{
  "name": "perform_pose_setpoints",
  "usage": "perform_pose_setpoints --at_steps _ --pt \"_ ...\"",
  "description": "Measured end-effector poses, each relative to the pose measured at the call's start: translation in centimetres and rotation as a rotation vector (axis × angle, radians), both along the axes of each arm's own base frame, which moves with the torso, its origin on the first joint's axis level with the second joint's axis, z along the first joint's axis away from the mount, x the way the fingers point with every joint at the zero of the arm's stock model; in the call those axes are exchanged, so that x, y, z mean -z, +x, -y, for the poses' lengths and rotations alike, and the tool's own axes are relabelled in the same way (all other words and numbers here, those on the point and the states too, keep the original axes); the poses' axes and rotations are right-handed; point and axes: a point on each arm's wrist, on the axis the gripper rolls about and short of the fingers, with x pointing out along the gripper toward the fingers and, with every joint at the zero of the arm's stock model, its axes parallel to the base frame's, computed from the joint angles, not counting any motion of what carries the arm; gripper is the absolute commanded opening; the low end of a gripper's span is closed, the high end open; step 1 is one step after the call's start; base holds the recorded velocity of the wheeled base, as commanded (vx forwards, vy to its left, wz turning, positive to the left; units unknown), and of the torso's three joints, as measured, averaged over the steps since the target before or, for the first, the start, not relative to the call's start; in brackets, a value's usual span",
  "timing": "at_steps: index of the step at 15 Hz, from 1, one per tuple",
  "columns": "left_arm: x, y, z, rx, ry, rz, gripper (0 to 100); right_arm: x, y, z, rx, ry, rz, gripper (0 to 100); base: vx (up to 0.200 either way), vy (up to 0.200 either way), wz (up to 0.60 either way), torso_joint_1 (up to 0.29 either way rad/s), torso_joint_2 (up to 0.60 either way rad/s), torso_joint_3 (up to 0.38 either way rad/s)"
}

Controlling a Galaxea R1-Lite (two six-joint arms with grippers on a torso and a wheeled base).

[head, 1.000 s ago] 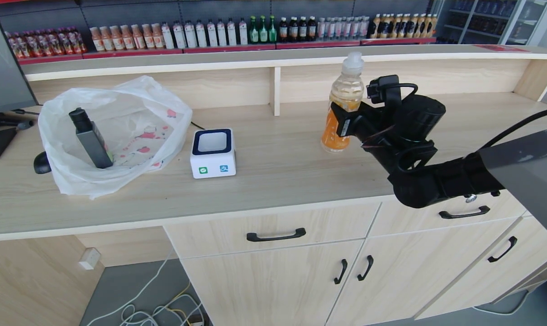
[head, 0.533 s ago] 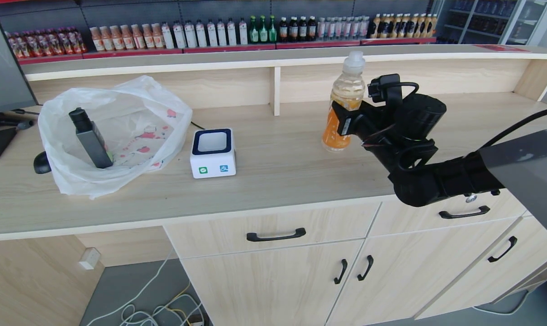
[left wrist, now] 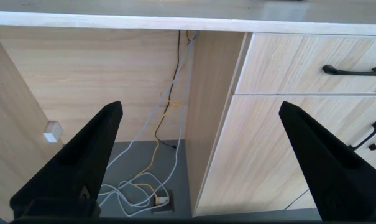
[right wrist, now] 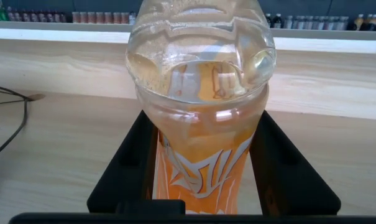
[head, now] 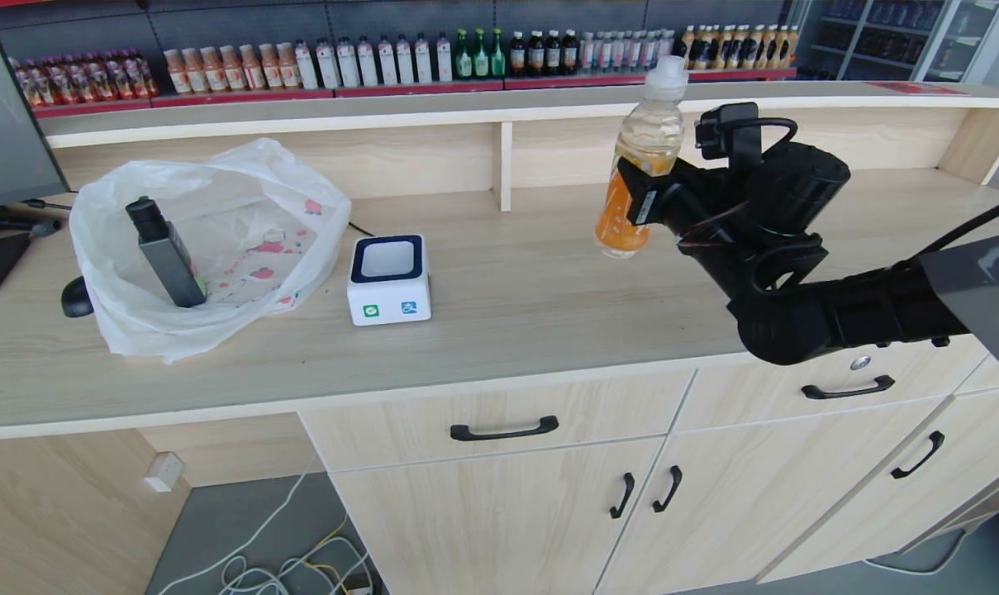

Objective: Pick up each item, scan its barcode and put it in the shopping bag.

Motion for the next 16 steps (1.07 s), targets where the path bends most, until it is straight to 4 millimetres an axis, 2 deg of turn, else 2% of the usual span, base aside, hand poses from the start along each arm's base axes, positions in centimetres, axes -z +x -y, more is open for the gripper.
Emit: perform_pose_setpoints --at_steps 8,16 --pt "0.0 0.0 0.0 0.000 0.000 0.000 100 -1.9 -3.9 1.1 -0.016 -0.003 -0.102 0 0.000 0.000 0.00 0.000 0.00 0.000" --pt "0.0 0.0 0.0 0.001 0.000 0.000 100 1.5 -4.5 1.5 -0.021 0.008 -0.220 0 0.000 0.000 0.00 0.000 0.00 0.000"
